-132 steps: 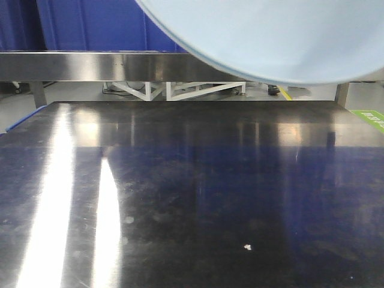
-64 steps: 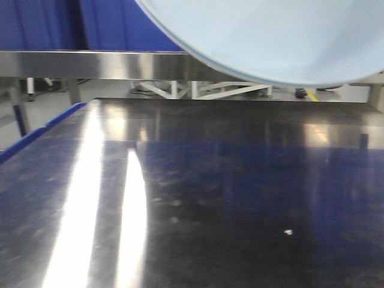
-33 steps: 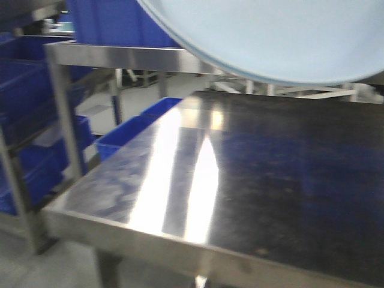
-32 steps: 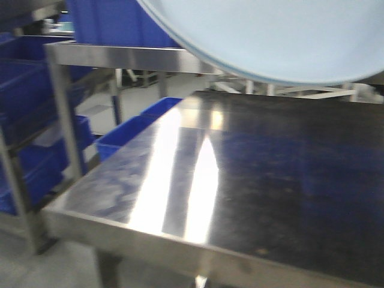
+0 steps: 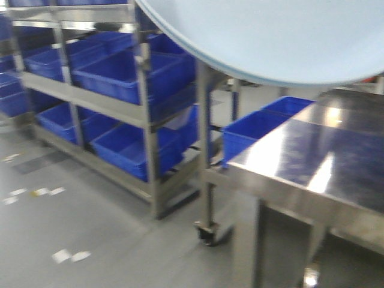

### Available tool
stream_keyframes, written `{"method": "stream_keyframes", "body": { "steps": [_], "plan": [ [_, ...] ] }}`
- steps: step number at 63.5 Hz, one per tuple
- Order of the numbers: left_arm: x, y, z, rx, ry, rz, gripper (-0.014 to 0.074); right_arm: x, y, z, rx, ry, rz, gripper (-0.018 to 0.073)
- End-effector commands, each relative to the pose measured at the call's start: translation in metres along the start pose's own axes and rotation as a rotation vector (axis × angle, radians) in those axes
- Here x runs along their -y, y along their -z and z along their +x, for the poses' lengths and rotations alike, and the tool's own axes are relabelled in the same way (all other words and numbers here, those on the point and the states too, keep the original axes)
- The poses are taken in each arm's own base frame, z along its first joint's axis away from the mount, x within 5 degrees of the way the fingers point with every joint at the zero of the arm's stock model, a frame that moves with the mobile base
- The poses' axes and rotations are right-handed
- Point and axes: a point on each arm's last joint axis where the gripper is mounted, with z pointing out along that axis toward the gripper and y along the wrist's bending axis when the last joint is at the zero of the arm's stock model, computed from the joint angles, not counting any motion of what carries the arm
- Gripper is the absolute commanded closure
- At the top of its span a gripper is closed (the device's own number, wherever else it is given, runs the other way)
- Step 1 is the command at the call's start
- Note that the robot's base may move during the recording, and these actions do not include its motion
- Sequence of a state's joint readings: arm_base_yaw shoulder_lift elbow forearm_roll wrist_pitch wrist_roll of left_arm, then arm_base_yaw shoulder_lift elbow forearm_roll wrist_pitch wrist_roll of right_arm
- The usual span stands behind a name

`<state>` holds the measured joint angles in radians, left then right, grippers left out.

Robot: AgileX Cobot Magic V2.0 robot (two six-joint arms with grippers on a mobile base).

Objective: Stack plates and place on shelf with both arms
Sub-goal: 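Drive the base to the blue bin shelf holding the plates aloft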

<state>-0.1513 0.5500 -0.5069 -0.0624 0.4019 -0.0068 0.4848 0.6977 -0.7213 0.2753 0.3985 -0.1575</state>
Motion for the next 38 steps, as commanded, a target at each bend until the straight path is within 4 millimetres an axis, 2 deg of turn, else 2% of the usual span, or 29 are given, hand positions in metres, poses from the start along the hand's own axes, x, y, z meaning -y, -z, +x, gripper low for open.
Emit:
{"method": "stream_keyframes", "body": {
  "steps": [1,38],
  "plan": [
    [0.0017,0.0038,-0.0153,0.099,0.013,0.012,0.0513,-0.0002,0.0057,-0.0178,0.131,-0.012,0.008,0.0501],
    [0.0017,0.0038,-0.0153,0.099,0.013,0.012,0.0513,-0.0002,0.0057,-0.0178,0.131,-0.012,0.008,0.0501]
  ]
}}
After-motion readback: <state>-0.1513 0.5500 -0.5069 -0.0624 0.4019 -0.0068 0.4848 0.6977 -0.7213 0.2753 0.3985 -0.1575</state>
